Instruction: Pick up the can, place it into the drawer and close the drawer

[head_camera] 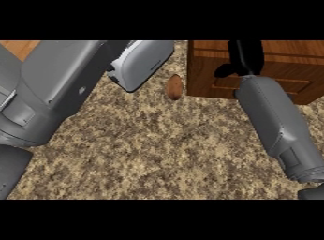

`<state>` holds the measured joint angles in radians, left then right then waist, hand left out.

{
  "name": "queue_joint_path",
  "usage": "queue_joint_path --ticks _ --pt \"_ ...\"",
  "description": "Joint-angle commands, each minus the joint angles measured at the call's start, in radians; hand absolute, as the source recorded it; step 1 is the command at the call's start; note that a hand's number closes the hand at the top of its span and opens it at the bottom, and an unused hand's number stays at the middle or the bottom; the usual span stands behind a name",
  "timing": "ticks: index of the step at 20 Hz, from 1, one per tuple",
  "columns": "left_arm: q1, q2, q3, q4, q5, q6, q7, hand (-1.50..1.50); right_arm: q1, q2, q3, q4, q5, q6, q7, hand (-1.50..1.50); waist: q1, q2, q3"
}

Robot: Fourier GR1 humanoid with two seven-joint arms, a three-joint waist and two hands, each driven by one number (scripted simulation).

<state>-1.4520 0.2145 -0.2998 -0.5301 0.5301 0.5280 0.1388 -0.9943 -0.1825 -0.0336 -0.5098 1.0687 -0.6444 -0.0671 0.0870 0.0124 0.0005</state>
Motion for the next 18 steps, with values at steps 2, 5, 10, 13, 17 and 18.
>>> queue_joint_path --ticks 2,5,10,13,17,18 --pt "0.074 0.02 -0.006 -0.083 0.002 -0.025 0.021 -1.5 -0.114 -0.036 -0.036 0.118 0.01 -0.039 -0.005 -1.5 0.024 0.006 0.0" --pt "0.104 0.05 -0.015 -0.124 -0.007 -0.036 0.031 -1.5 -0.18 -0.012 -0.039 0.145 0.014 -0.028 0.02 -1.5 0.033 0.007 0.0" --pt "0.164 0.066 -0.019 -0.192 -0.003 -0.047 0.039 -1.5 -0.245 -0.029 -0.095 0.155 -0.047 0.01 -0.016 -1.5 0.045 0.005 0.0" --pt "0.156 0.078 -0.015 -0.228 -0.004 -0.021 0.066 -1.5 -0.222 0.025 -0.141 0.13 -0.116 -0.013 -0.103 -1.5 0.038 0.001 0.003" --pt "0.194 0.115 -0.016 -0.28 0.002 -0.049 0.098 -1.5 -0.249 -0.015 -0.176 0.157 -0.143 0.026 -0.151 -1.5 0.039 0.004 0.001" --pt "0.225 0.128 -0.027 -0.311 -0.013 -0.037 0.078 -1.5 -0.229 -0.017 -0.18 0.16 -0.146 0.013 -0.174 -1.5 0.043 0.0 0.001"
